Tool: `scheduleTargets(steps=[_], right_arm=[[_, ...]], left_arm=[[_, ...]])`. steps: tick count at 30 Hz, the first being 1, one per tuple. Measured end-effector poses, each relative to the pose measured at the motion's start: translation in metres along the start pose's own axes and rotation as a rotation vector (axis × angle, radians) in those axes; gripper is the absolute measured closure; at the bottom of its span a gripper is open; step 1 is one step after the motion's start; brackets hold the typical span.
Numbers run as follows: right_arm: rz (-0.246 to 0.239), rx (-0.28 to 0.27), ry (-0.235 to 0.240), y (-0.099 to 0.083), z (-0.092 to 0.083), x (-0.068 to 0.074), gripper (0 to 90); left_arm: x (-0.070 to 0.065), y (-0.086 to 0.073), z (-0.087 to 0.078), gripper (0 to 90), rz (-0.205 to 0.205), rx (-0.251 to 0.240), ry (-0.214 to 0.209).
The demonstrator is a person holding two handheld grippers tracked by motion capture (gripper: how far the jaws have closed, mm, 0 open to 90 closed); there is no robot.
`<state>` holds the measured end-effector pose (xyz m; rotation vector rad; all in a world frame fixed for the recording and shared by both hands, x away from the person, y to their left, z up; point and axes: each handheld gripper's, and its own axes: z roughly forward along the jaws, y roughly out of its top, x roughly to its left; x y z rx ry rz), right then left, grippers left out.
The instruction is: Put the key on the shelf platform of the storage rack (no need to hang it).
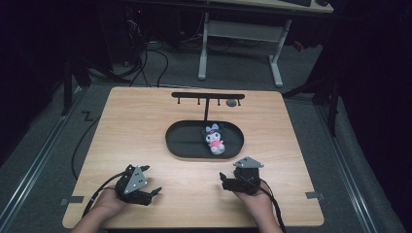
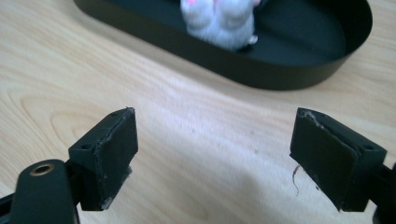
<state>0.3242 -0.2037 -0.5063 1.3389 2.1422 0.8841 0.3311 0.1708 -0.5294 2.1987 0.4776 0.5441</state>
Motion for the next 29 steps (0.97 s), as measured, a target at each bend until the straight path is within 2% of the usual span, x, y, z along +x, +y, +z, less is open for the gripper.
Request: scheduleTargets(steps=[3, 8, 9, 11, 12, 13, 16, 24, 29], right_arm=[[-0.026, -0.004, -0.017, -0.012, -0.001, 0.001, 15.1], [-0.008, -0.044, -0.03, -0.027, -0.006, 0.0, 15.1], [-0.011, -0.07, -0.045, -0.037, -0.008, 0.0, 15.0], [-0.028, -0.075, -0.027, -0.042, -0.011, 0.0, 14.6], [-0.028, -0.075, -0.027, -0.042, -0.011, 0.0, 14.6], [-0.055, -0.097, -0.029, -0.044, -0.014, 0.002, 14.6], [-0.026, -0.139, -0.004, -0.043, -0.018, 0.002, 14.5], [-0.006, -0.182, -0.018, -0.039, -0.025, 0.002, 14.7], [0.008, -0.18, -0.024, -0.041, -0.024, -0.001, 14.7]], left_arm=[[0.001, 0.0, 0.0, 15.5, -0.005, 0.0, -0.002], [0.001, 0.0, 0.0, 15.5, -0.007, 0.001, -0.003], [0.0, 0.0, 0.0, 15.5, -0.004, -0.001, -0.001], [0.0, 0.0, 0.0, 15.5, -0.001, 0.001, -0.001], [0.0, 0.0, 0.0, 15.5, -0.001, 0.001, -0.001], [0.001, 0.0, 0.0, 15.5, -0.005, 0.0, -0.003], [0.002, 0.0, 0.0, 15.5, -0.012, -0.001, -0.007], [0.005, 0.0, -0.001, 15.5, -0.044, -0.018, -0.018], [0.006, -0.001, -0.002, 15.5, -0.055, -0.024, -0.025]])
